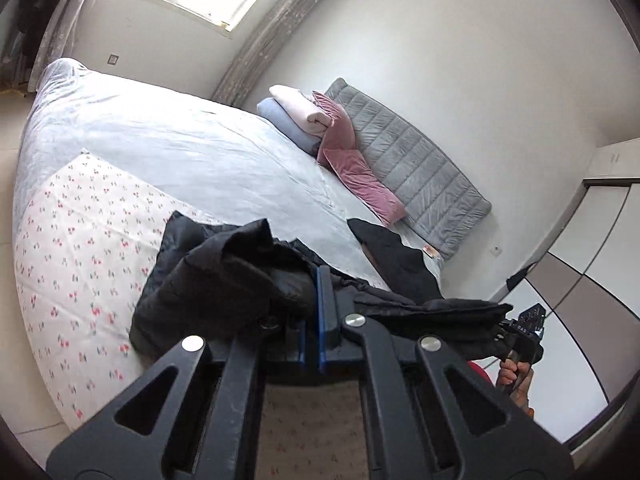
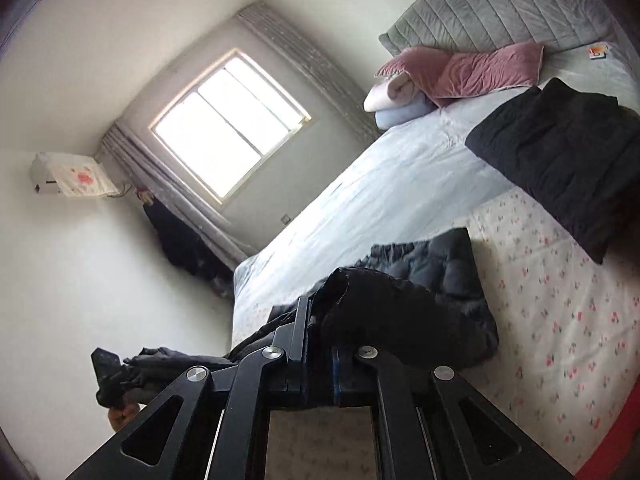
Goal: Fold large clothes
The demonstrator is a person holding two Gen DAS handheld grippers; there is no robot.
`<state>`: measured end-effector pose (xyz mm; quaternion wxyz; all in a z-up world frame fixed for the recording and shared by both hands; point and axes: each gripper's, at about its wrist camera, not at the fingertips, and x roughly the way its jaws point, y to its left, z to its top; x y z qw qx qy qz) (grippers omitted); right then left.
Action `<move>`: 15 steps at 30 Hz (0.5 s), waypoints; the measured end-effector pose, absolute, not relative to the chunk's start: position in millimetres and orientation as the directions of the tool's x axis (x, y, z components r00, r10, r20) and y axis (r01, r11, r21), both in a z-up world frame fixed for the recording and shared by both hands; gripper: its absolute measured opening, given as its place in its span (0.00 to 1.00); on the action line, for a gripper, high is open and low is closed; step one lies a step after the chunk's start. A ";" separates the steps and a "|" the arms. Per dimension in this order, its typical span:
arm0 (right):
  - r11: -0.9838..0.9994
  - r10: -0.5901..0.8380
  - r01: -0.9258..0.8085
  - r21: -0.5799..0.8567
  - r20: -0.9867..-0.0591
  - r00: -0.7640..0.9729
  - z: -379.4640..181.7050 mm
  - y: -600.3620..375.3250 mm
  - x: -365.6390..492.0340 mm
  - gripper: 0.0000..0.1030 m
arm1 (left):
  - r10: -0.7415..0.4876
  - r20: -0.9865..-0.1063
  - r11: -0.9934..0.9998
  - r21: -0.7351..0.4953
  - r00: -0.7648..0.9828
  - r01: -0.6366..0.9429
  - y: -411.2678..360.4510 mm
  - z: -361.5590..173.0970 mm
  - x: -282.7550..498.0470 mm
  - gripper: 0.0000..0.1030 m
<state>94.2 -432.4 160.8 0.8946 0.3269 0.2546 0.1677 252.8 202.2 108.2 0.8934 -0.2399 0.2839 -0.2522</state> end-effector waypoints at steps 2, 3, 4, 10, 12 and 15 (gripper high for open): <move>0.746 0.423 -0.092 0.660 -0.362 0.831 158.2 -428.0 134.7 0.07 | -0.528 -0.416 0.807 -0.518 0.740 0.284 193.7 106.4 291.3 0.05; 0.750 0.403 -0.070 0.658 -0.371 0.837 153.7 -429.5 150.2 0.07 | -0.494 -0.434 0.833 -0.484 0.753 0.268 186.6 104.4 313.3 0.05; 0.752 0.387 -0.048 0.658 -0.381 0.840 148.0 -429.3 171.1 0.07 | -0.470 -0.448 0.850 -0.463 0.760 0.252 182.3 100.4 329.2 0.05; 0.761 0.327 0.072 0.645 -0.476 0.816 81.7 -431.3 268.1 0.07 | -0.372 -0.548 0.906 -0.391 0.749 0.164 161.5 49.7 418.1 0.06; 0.781 0.310 0.100 0.616 -0.523 0.794 56.3 -430.3 290.0 0.07 | -0.349 -0.583 0.915 -0.380 0.733 0.134 158.6 25.8 441.5 0.07; 0.820 0.280 0.134 0.557 -0.594 0.754 18.4 -424.7 319.2 0.07 | -0.311 -0.629 0.930 -0.357 0.712 0.090 157.7 -10.1 467.6 0.09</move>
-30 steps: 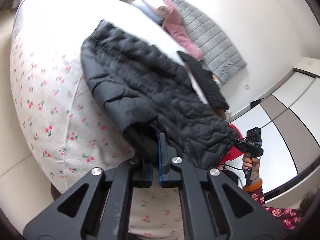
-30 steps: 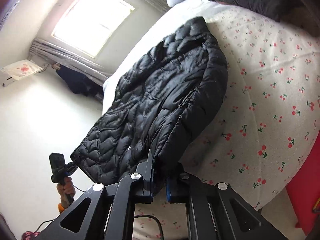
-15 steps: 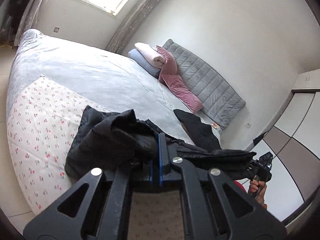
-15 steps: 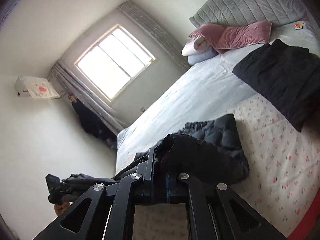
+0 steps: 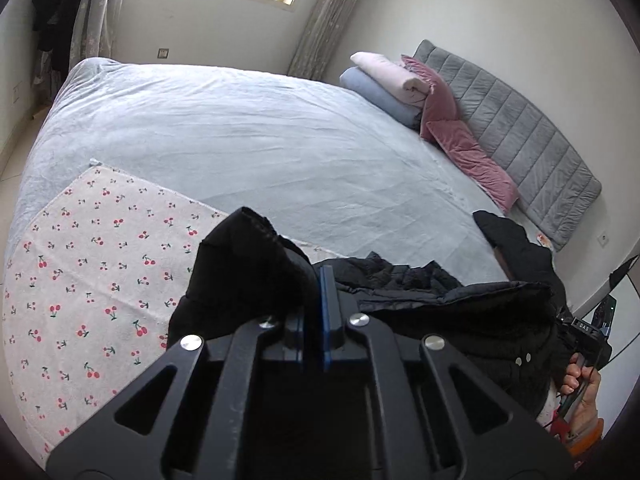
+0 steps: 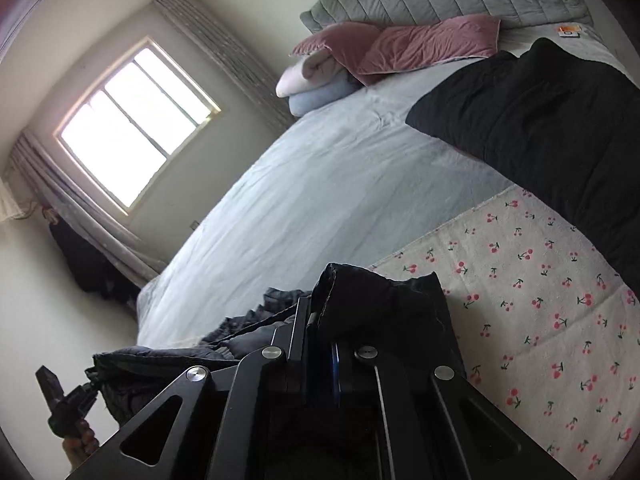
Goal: Fold large clothes
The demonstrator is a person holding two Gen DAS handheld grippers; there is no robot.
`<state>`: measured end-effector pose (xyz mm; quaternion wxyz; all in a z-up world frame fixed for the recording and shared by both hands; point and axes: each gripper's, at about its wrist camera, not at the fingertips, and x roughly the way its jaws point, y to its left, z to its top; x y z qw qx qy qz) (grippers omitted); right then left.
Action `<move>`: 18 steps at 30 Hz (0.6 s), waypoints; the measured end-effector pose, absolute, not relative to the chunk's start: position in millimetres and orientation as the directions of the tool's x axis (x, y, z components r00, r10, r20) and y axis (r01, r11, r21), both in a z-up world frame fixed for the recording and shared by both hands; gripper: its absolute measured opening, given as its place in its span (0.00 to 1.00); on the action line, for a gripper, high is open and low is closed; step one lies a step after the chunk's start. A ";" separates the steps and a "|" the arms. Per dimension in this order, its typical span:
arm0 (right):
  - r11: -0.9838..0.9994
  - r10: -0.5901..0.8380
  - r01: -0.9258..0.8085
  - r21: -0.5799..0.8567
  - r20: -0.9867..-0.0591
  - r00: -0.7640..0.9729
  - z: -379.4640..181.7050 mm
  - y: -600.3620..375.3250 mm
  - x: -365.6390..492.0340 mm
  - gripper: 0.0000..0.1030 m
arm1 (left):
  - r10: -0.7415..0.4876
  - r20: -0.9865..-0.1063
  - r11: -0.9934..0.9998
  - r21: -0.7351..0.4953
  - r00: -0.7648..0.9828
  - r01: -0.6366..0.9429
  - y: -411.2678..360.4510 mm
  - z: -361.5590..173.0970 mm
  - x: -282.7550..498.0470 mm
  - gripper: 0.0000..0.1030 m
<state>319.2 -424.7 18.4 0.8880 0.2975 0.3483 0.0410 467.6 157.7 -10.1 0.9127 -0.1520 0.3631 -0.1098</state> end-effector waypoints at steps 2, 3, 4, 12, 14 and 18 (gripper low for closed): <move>0.833 0.266 0.155 0.531 -0.630 0.729 -8.2 -422.8 332.3 0.07 | -0.260 -0.656 0.947 -0.316 0.708 0.055 157.6 -31.7 478.2 0.09; 0.837 0.259 0.167 0.521 -0.645 0.719 -20.3 -422.5 337.0 0.07 | -0.232 -0.672 0.955 -0.296 0.704 0.033 160.0 -44.6 483.5 0.09; 0.836 0.259 0.175 0.520 -0.655 0.710 -31.7 -423.0 340.8 0.07 | -0.226 -0.682 0.955 -0.295 0.696 0.021 162.6 -53.3 487.0 0.10; 0.838 0.307 0.146 0.526 -0.676 0.670 -38.2 -423.3 335.1 0.20 | -0.296 -0.696 0.922 -0.388 0.654 0.004 176.2 -65.0 481.0 0.21; 0.833 0.335 0.113 0.542 -0.655 0.677 -21.6 -431.3 324.8 0.37 | -0.303 -0.696 0.931 -0.363 0.651 0.045 177.3 -51.5 473.2 0.50; 0.859 0.230 0.130 0.494 -0.600 0.766 16.8 -464.3 298.8 0.62 | -0.215 -0.677 0.973 -0.207 0.704 0.098 188.9 -24.3 458.9 0.67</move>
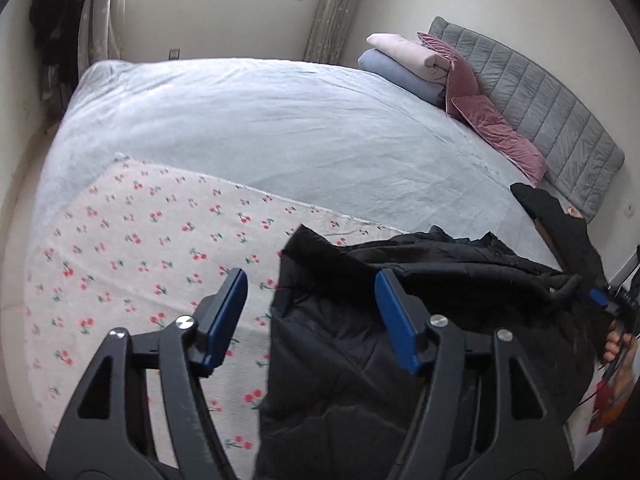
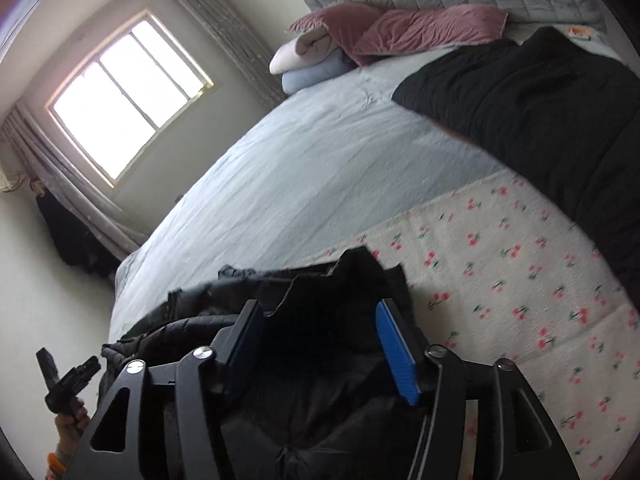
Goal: Fold large clothes
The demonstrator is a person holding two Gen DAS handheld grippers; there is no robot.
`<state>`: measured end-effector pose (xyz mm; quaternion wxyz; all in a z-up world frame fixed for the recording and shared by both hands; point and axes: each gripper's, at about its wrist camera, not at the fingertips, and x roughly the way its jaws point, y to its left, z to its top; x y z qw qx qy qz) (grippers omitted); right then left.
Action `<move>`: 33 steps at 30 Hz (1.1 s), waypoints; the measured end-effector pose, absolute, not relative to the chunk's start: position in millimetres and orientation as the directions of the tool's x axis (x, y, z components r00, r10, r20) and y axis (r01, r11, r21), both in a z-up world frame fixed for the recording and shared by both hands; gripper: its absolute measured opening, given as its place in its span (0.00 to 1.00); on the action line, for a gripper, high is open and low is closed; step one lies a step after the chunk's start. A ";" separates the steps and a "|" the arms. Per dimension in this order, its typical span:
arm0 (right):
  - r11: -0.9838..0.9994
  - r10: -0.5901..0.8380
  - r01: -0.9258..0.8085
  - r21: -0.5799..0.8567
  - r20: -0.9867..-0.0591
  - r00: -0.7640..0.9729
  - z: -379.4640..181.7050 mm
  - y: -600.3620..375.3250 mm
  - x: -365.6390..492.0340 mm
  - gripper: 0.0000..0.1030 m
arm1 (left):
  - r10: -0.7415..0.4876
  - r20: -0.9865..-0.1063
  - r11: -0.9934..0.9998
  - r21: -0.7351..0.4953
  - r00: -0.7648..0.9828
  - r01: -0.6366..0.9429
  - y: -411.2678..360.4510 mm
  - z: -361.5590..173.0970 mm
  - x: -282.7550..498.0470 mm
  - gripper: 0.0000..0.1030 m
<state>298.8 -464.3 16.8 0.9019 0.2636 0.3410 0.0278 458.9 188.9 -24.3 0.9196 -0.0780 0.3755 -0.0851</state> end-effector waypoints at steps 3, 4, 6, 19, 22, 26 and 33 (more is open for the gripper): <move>0.890 0.188 0.136 0.435 -0.622 0.760 26.4 -482.4 294.0 0.62 | -0.185 -0.708 0.983 -0.126 0.681 0.135 199.9 -22.6 462.7 0.73; 0.904 0.183 0.125 0.409 -0.634 0.751 26.7 -483.3 295.0 0.62 | -0.186 -0.721 0.982 -0.114 0.667 0.150 202.6 -25.2 465.8 0.73; 0.928 0.194 0.086 0.363 -0.667 0.720 22.4 -478.1 300.9 0.63 | -0.213 -0.746 0.975 -0.120 0.631 0.188 204.5 -33.3 473.4 0.73; 0.969 0.031 0.146 0.201 -0.680 0.733 17.6 -407.9 376.4 0.06 | -0.309 -0.648 0.932 -0.352 0.697 0.086 184.8 -23.8 520.4 0.04; 0.967 -0.035 0.195 0.165 -0.669 0.742 21.0 -406.1 395.6 0.06 | -0.226 -0.624 0.954 -0.296 0.748 0.041 175.4 -21.8 534.8 0.05; 0.965 -0.117 0.253 0.065 -0.757 0.643 -14.9 -396.7 432.3 0.12 | -0.002 -0.746 0.992 -0.088 0.666 -0.095 157.5 -64.6 572.4 0.11; 0.974 -0.161 0.225 -0.011 -0.731 0.663 6.0 -383.2 409.1 0.44 | 0.045 -0.706 0.999 0.046 0.707 -0.019 129.6 -36.5 540.6 0.56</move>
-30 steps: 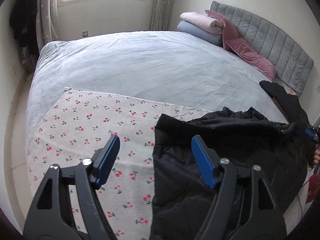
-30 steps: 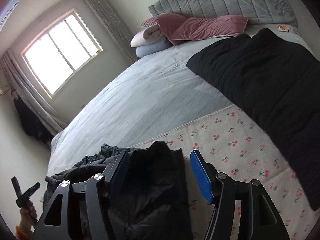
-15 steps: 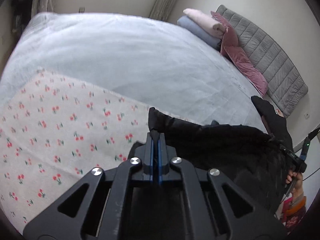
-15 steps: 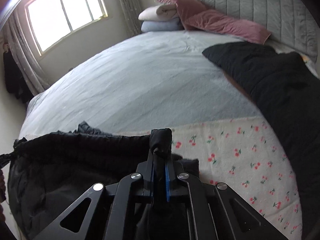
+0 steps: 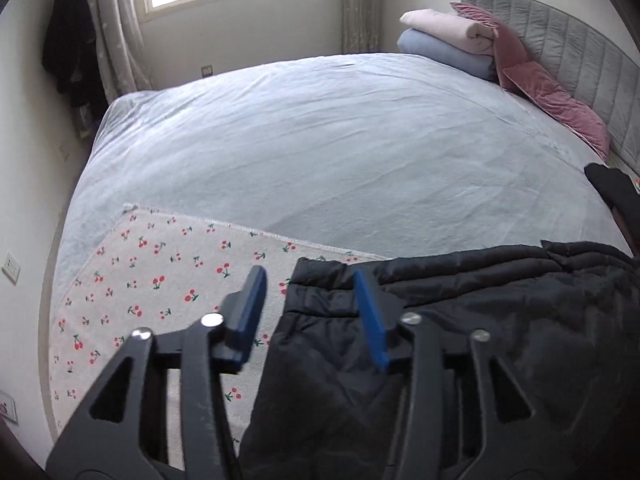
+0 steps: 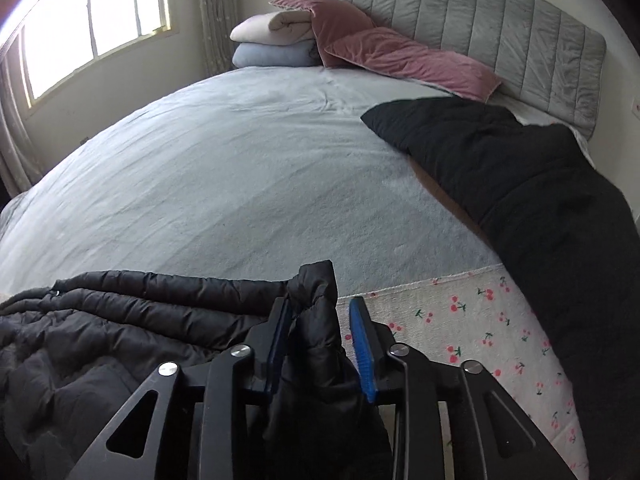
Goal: Fold large clothes
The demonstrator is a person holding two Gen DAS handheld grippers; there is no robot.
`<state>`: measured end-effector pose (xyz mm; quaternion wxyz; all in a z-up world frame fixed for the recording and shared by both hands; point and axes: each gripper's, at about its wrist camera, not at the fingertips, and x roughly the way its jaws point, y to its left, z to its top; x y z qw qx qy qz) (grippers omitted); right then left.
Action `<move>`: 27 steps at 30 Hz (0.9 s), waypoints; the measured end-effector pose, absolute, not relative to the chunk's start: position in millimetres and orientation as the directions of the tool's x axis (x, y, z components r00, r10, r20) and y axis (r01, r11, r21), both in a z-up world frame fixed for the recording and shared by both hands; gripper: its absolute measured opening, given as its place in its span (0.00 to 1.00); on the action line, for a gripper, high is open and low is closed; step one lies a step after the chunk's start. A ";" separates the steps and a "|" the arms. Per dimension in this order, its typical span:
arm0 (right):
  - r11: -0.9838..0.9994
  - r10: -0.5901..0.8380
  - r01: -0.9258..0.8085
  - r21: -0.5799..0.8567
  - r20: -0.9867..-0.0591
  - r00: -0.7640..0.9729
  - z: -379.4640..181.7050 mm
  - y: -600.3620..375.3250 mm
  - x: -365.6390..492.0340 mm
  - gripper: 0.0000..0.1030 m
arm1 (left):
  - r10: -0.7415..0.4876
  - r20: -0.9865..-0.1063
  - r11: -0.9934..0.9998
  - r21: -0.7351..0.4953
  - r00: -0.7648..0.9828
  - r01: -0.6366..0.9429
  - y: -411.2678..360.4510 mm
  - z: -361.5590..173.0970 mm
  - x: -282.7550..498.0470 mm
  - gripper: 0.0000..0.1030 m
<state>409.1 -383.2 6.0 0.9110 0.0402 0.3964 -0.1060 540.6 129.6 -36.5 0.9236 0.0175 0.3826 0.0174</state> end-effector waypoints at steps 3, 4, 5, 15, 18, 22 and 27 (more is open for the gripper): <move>0.991 -0.083 0.131 0.015 -0.701 0.708 26.2 -336.5 398.6 0.52 | -0.063 -0.695 0.997 -0.006 0.717 0.081 88.2 -16.5 521.3 0.58; 0.996 -0.028 0.076 0.037 -0.704 0.709 29.3 -311.3 396.7 0.53 | -0.108 -0.700 0.993 -0.041 0.706 0.111 71.4 -13.2 518.1 0.60; 0.998 0.022 0.027 0.057 -0.708 0.706 30.1 -289.6 396.1 0.55 | -0.151 -0.705 0.987 -0.073 0.693 0.141 55.7 -12.8 514.6 0.62; 0.999 -0.018 0.041 0.008 -0.795 0.606 -18.3 -311.9 396.9 0.55 | 0.003 -0.776 0.991 0.087 0.630 0.102 89.2 -70.2 511.8 0.65; 0.964 -0.192 0.262 -0.049 -0.811 0.552 -23.7 -401.7 381.2 0.55 | 0.129 -0.785 0.990 0.133 0.606 -0.039 152.8 -70.2 511.3 0.67; 0.939 -0.155 0.338 0.060 -0.805 0.573 -4.3 -433.4 345.5 0.57 | 0.089 -0.770 0.996 0.050 0.631 -0.079 167.6 -44.3 481.1 0.65; 0.991 0.015 0.088 0.098 -0.749 0.662 32.1 -327.4 318.0 0.59 | -0.111 -0.724 0.991 -0.025 0.681 0.135 81.3 -15.0 435.7 0.67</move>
